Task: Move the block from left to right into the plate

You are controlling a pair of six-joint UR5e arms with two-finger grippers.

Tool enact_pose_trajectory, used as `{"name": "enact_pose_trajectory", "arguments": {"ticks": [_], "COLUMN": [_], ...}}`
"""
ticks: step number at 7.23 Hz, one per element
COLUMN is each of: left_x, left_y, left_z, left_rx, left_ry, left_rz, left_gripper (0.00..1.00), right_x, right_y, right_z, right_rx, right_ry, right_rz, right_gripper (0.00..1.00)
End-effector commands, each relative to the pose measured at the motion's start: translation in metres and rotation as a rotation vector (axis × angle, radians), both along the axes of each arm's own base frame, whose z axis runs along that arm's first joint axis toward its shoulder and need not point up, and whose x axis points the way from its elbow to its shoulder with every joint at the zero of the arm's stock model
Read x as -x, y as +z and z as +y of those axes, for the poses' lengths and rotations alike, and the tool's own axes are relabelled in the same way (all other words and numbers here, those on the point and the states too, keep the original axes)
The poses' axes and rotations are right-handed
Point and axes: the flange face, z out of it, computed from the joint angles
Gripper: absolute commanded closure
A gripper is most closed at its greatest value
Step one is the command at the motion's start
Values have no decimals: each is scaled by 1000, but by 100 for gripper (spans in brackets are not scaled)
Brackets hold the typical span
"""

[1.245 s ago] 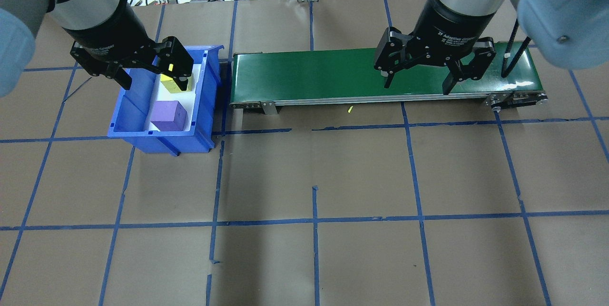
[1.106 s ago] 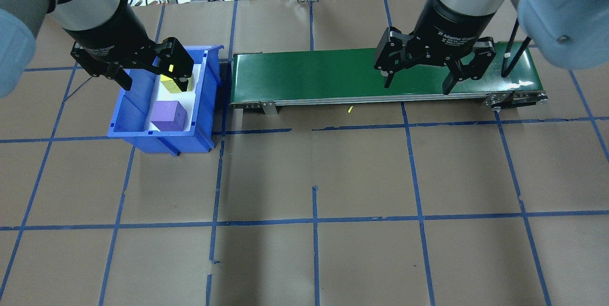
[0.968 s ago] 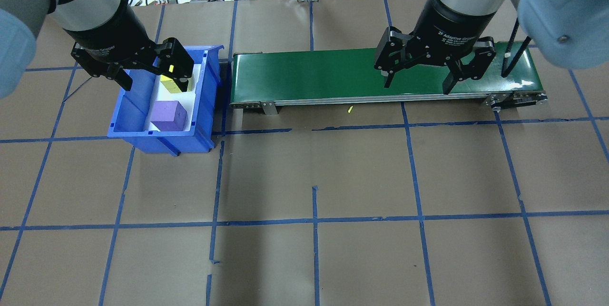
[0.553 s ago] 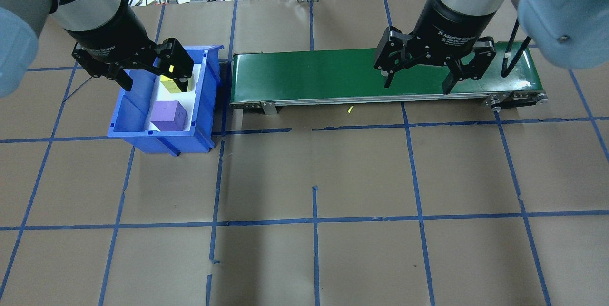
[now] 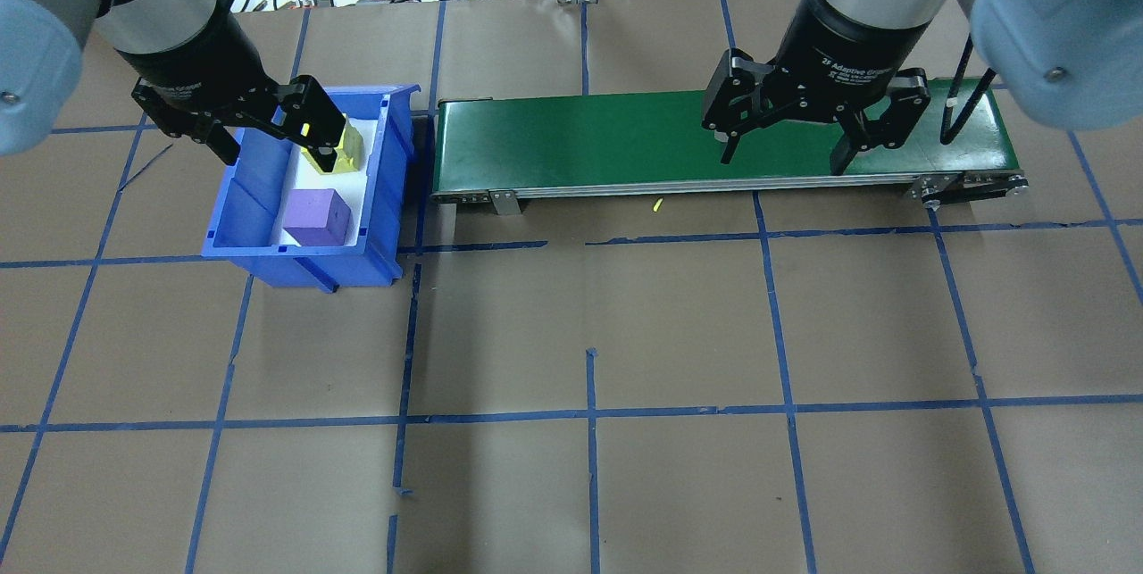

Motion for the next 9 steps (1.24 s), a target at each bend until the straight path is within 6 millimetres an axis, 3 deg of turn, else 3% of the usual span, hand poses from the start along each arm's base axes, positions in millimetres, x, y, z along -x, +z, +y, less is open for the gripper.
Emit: {"name": "enact_pose_trajectory", "arguments": {"ticks": [1,4,6,8,9], "left_x": [-15,-47,-83,-87,-90], "left_y": [-51,-102,-135,-175,-188], "left_z": [-64,-89,-98,-85,-89], "left_rx": [47,21,9,-48,-23], "left_ry": [15,53,107,120,117], "left_rz": [-5,1,11,29,24], "left_gripper": [0,0,0,0,0], "right_x": [0,0,0,0,0], "right_y": [0,0,1,1,1], "right_z": [0,0,0,0,0], "right_rx": [0,0,2,2,2], "right_ry": [0,0,0,1,1], "right_rz": [0,0,0,0,0], "right_gripper": [0,0,0,0,0]}}
